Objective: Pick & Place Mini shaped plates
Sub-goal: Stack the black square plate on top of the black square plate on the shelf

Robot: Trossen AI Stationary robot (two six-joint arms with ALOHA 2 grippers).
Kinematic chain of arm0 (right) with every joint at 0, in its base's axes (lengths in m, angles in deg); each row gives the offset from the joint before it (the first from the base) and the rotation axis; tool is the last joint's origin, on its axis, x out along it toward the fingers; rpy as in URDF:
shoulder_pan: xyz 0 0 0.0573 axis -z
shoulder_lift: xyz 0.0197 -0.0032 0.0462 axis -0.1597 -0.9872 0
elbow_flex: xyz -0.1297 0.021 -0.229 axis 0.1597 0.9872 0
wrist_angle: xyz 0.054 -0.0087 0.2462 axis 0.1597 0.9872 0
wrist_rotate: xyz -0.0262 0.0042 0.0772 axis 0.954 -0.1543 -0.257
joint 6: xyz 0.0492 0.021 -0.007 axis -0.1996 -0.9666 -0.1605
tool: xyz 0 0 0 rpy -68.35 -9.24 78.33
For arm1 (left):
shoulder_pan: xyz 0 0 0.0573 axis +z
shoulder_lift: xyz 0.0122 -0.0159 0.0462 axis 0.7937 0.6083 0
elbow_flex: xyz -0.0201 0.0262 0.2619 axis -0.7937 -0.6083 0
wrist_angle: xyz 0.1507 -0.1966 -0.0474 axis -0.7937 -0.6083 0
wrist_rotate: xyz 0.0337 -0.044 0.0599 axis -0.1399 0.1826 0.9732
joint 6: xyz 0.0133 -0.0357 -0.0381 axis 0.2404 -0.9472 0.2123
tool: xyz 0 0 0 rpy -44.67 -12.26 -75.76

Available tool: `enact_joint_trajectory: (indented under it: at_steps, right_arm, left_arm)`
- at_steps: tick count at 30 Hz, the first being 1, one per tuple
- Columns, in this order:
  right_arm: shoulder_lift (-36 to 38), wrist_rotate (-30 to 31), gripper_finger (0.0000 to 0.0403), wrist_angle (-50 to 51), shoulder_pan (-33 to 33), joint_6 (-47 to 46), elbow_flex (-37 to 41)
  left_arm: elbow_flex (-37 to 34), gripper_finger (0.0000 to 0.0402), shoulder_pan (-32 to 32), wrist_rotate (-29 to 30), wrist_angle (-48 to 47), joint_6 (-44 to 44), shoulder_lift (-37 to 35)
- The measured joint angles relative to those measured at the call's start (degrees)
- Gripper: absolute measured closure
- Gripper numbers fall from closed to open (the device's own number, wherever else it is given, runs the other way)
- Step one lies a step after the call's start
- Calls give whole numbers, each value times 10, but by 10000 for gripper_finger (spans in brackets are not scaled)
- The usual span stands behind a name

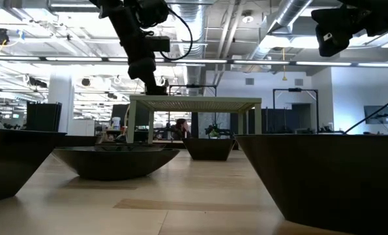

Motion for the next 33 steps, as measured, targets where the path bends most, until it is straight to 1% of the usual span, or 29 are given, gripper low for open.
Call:
enact_joint_trajectory:
  at_steps: [6, 12, 20, 22, 26, 30, 33]
  right_arm:
    - [0, 0, 232, -1, 0, 0, 0]
    - [0, 0, 232, -1, 0, 0, 0]
    - [0, 0, 232, -1, 0, 0, 0]
    - [0, 0, 232, -1, 0, 0, 0]
    - [0, 0, 232, -1, 0, 0, 0]
    - [0, 0, 232, -1, 0, 0, 0]
    - [0, 0, 232, -1, 0, 1, 0]
  left_arm:
    - [0, 349, -6, 0, 8, -5, 0]
    - [0, 331, -16, -1, 45, -24, -1]
    - [0, 327, -17, 0, 44, -32, -1]
    - [0, 327, -27, 0, 44, -49, -1]
    - [0, 329, -70, 0, 46, -107, -1]
    - [0, 329, -136, 0, 48, -177, -1]
    - [0, 323, -192, -4, 48, -185, -1]
